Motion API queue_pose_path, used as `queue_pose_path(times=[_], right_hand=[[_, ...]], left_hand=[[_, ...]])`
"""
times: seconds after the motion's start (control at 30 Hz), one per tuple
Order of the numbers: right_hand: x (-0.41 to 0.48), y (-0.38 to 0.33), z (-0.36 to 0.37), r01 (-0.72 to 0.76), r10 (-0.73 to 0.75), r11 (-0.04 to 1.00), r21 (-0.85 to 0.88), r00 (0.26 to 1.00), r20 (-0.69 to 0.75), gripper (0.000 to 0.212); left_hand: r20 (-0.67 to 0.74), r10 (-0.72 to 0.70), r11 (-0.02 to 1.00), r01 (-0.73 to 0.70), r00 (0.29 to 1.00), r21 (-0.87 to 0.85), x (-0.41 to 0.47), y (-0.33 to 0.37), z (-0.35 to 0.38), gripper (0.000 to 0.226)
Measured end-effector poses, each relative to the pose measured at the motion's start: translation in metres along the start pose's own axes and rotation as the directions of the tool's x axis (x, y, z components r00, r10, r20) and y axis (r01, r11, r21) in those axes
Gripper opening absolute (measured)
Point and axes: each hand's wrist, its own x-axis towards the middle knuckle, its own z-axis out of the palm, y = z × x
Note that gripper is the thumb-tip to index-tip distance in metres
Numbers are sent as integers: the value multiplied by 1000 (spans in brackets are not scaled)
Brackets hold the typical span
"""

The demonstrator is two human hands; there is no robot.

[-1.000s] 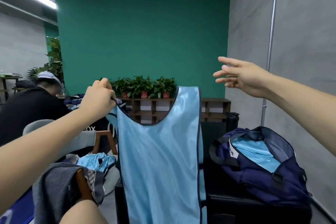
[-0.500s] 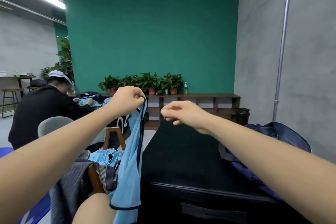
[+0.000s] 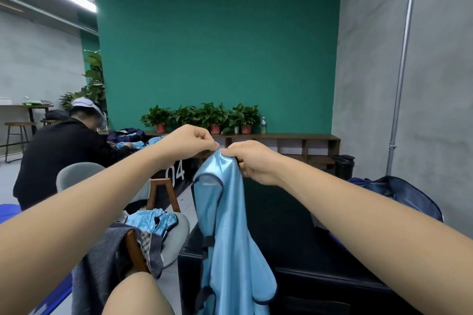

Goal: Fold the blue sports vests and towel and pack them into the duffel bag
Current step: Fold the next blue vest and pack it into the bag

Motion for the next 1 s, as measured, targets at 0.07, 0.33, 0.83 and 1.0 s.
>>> queue_pose_path(times=[0.07,0.33,0.83,1.0], right_hand=[[-3,-1,-7,-20,20,1000,7,1000,17,21],[-2,-6,-21,67,-57,996,67,989,-135,17],[-47,58,-30,36,-32,999,28,992,-123,32],[-74,148,-27,-114,130,989,94,974,-183,27]], left_hand=[[-61,-14,999,13,998,-30,-4,-6,8,33],[327,-229,878,340,917,-337,-36,-20,54,93],[116,-92,708,147,989,-690,-5,22,53,44],[144,-77,772,150,987,-618,-9,17,45,41]])
